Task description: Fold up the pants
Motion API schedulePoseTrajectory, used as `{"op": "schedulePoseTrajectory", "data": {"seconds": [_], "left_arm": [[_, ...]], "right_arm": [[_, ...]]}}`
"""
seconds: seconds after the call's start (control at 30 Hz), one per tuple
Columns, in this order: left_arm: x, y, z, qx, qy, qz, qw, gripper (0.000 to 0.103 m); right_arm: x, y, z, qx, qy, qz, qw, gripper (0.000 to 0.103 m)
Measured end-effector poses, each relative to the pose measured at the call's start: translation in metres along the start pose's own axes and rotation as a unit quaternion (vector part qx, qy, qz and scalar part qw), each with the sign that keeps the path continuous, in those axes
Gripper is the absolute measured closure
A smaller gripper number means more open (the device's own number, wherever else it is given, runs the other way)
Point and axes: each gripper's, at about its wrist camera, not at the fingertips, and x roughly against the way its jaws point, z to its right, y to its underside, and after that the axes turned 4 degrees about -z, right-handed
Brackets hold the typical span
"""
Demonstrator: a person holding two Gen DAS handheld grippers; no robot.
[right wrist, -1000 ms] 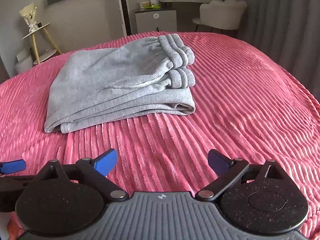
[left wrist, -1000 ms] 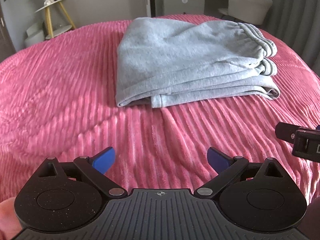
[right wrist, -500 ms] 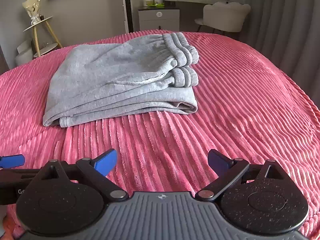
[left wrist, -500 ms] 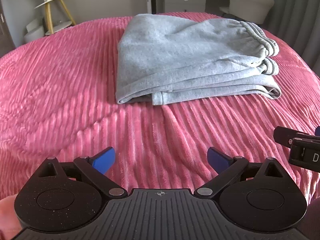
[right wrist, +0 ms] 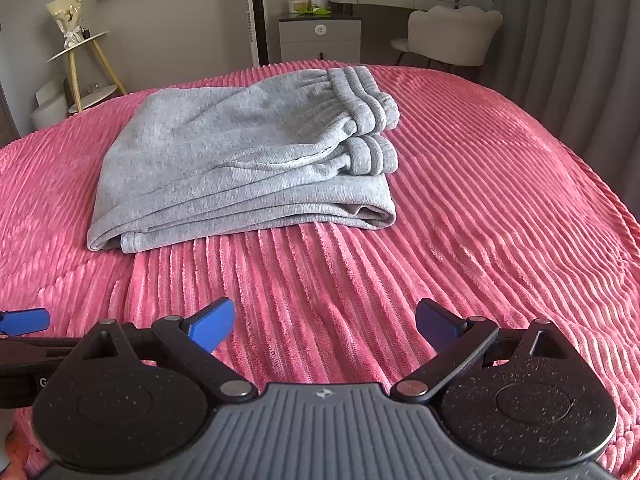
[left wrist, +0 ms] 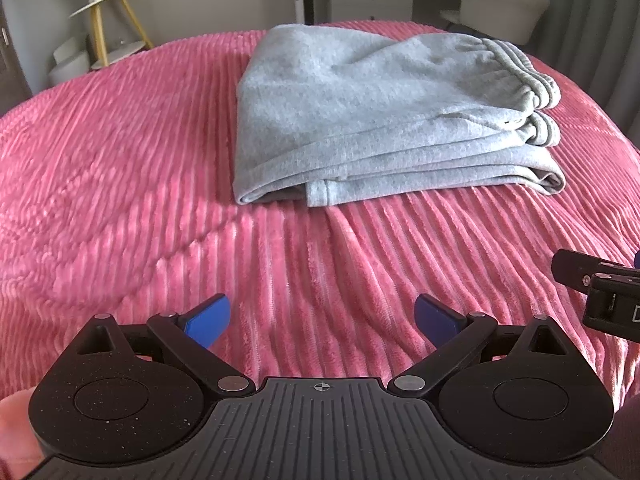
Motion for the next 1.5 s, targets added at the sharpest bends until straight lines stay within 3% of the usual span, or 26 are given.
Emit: {"op": "schedulePoseTrajectory", "data": {"seconds": [1.5], "left_arm": [[-0.0020,0.0002,0.0010,0.000,0.001,-0.007,1.0000,0.002]], "right_arm": [[0.0005,0.0004,-0.0009,0.005,0.000,-0.002,1.000,0.006]]}}
